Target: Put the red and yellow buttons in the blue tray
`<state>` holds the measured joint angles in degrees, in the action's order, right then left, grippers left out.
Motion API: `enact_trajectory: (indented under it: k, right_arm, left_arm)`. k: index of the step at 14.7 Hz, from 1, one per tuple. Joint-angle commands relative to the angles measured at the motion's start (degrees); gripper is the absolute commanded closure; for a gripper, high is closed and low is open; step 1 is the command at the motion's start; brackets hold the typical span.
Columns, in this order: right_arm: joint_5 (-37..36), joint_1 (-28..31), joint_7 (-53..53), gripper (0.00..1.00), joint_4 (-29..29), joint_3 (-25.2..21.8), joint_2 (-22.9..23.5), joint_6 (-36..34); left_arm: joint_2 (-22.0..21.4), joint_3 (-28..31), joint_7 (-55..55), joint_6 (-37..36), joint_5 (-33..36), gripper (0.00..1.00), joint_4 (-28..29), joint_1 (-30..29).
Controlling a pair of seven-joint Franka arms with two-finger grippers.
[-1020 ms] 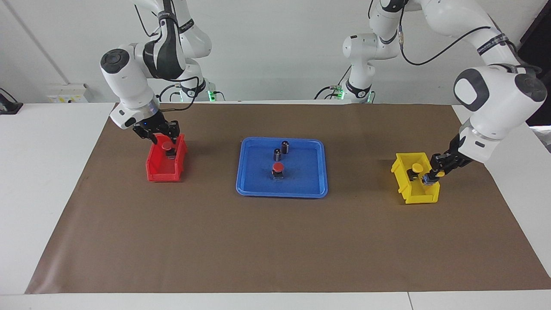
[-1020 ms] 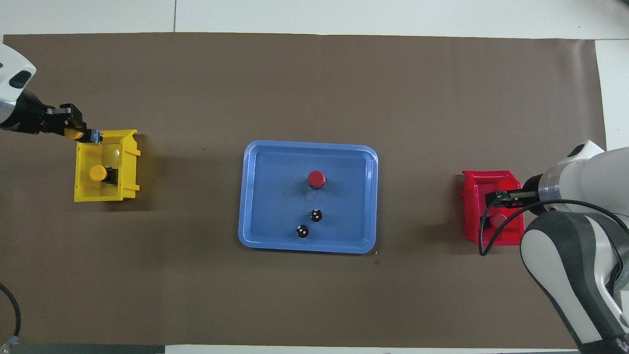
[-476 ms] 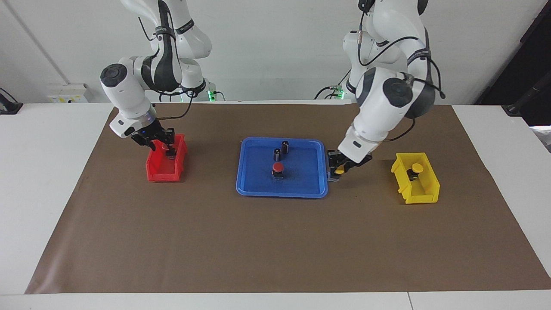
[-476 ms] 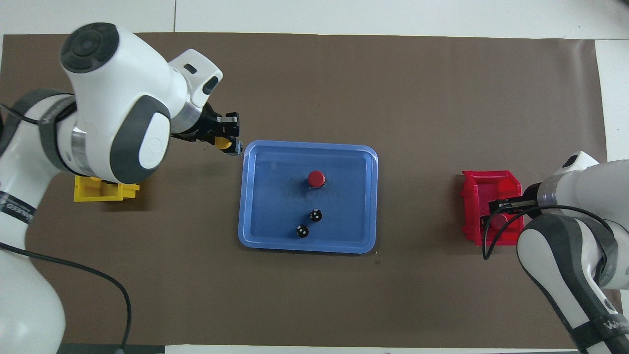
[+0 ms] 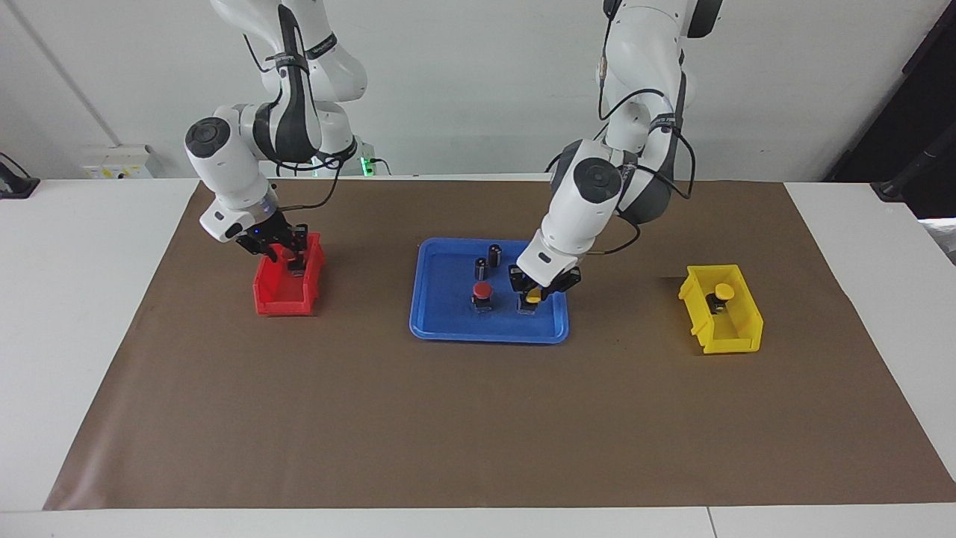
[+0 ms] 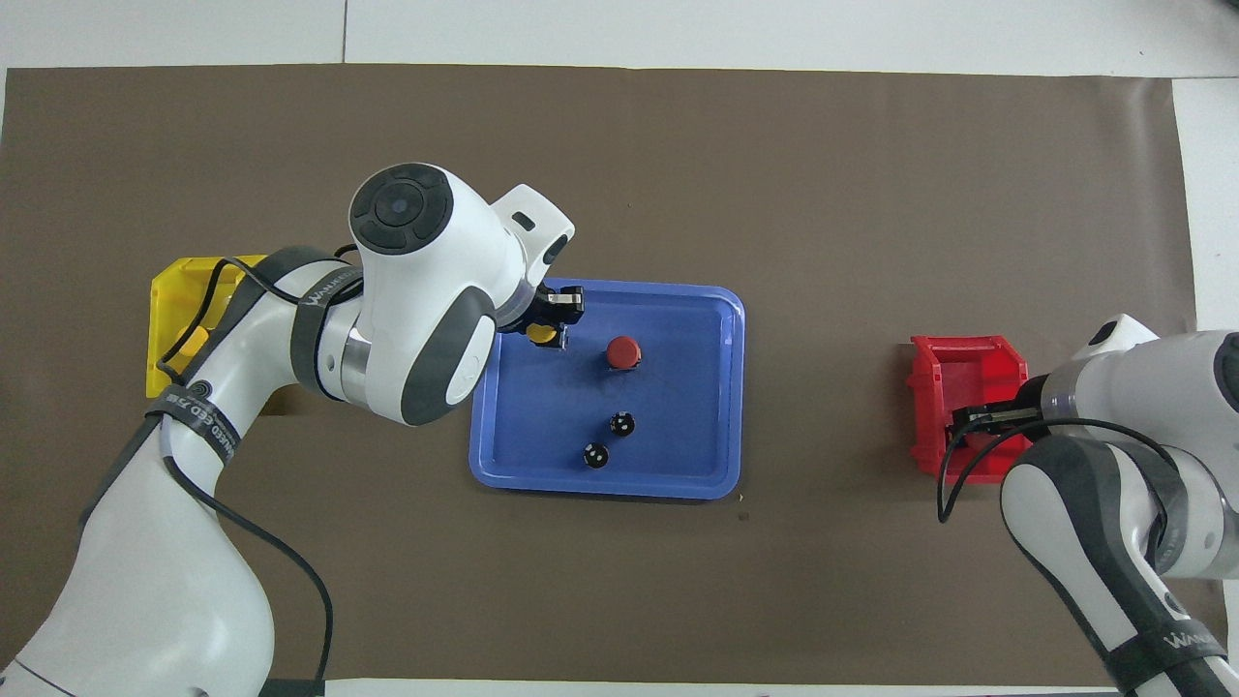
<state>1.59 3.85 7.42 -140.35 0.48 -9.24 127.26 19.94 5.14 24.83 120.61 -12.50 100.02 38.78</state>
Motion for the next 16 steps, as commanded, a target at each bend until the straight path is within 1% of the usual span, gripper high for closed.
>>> enact_trajectory:
  k: [1,3,4,5,6,7,8,10,12,13,14,15,16]
  right_arm:
    - [0.0,0.3,0.8,0.44,-2.1,0.3,-1.3,1.5]
    - [0.0,0.4,1.0,0.44,-2.3,0.3,-1.3,1.8]
    - [0.0,0.4,1.0,0.44,-2.6,0.3,-1.4,1.9]
    - [0.0,0.4,0.9,0.46,-2.8,0.3,-1.5,1.9]
    - [0.0,0.4,1.0,0.48,-2.8,0.3,-1.5,1.8]
    - [0.0,0.4,1.0,0.5,-2.9,0.3,-1.5,1.8]
    - [0.0,0.4,1.0,0.56,-2.8,0.3,-1.5,1.6]
    - [0.0,0.4,1.0,0.66,-2.8,0.3,-1.6,1.2]
    - [0.0,0.5,1.2,0.75,-2.6,0.3,-1.5,0.7]
    - [-0.1,0.7,1.4,0.75,-1.8,0.3,-1.4,-0.1]
    - [0.0,0.7,1.3,0.75,0.2,0.3,-0.9,-1.9]
    - [-0.1,0.5,1.2,0.75,3.5,0.4,0.1,-4.7]
    - [-0.1,0.3,0.8,0.75,8.3,0.5,1.7,-9.1]
  left_arm:
    - [1.3,1.2,0.6,1.7,-0.9,0.98,0.7,1.1]
    - [1.3,1.1,0.6,1.8,-0.9,0.98,0.9,1.2]
    - [1.3,1.2,0.7,1.6,-0.9,0.78,1.0,1.2]
    - [1.3,1.2,0.7,1.4,-0.9,0.37,0.9,1.2]
    - [1.2,1.2,0.7,0.6,-0.9,0.18,0.4,1.3]
    - [1.0,1.3,0.9,-0.2,-0.9,0.17,0.4,1.7]
    - [0.2,1.4,0.9,-2.5,-0.9,0.17,0.4,1.7]
    - [-2.7,1.9,0.6,-6.2,-0.9,0.17,0.4,0.3]
    - [-5.0,1.9,-0.4,-8.8,-0.3,0.17,0.4,-4.2]
    - [-6.0,2.1,-1.1,-9.2,0.1,0.15,0.5,-6.0]
    - [-7.3,2.4,-1.3,-10.6,1.4,0.12,0.4,-8.1]
    - [-8.6,2.7,-1.9,-12.1,4.0,0.08,0.2,-10.2]
    - [-10.2,2.7,-4.0,-14.8,6.2,0.04,-0.4,-12.8]
